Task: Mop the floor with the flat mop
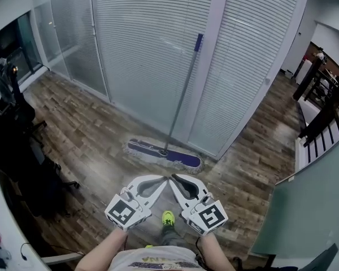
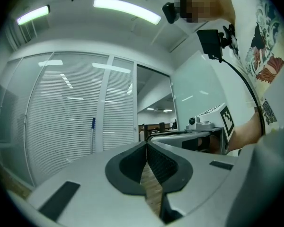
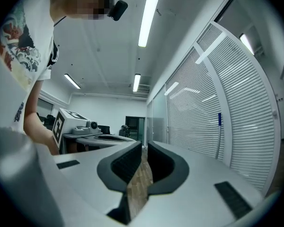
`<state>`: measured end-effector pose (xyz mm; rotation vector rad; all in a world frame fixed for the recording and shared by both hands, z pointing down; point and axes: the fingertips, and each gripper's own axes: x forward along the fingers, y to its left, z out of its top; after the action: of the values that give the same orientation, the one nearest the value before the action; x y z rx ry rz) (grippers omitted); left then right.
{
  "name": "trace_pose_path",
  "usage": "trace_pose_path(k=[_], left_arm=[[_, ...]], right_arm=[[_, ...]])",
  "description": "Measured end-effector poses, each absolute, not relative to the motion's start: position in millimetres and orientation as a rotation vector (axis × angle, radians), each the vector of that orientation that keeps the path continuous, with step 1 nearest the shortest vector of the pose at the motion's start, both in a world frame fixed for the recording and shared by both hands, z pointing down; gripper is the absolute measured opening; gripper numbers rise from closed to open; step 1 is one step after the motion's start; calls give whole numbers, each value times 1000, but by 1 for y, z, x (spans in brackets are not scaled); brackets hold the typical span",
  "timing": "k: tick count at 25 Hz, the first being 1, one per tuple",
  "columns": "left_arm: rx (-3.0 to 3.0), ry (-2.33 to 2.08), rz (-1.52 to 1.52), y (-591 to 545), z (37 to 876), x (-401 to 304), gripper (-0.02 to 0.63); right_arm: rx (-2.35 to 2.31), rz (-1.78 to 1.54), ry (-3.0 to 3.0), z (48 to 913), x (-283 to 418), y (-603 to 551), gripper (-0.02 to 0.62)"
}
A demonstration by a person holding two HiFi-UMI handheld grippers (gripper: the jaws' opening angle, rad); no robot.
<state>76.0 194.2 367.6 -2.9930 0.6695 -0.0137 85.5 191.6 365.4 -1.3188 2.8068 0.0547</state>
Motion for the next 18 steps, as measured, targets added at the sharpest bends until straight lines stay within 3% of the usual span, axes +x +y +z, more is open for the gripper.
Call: trace_pose_path(k=[7,18], left_arm=[[-2982,751,-131,98,374,120,12],[-2972,731,-49,0,369,173,12]], right_arm=[[-1245,-8,2802,373,132,99,32],[-1245,26,2836,366,181,-5,32]])
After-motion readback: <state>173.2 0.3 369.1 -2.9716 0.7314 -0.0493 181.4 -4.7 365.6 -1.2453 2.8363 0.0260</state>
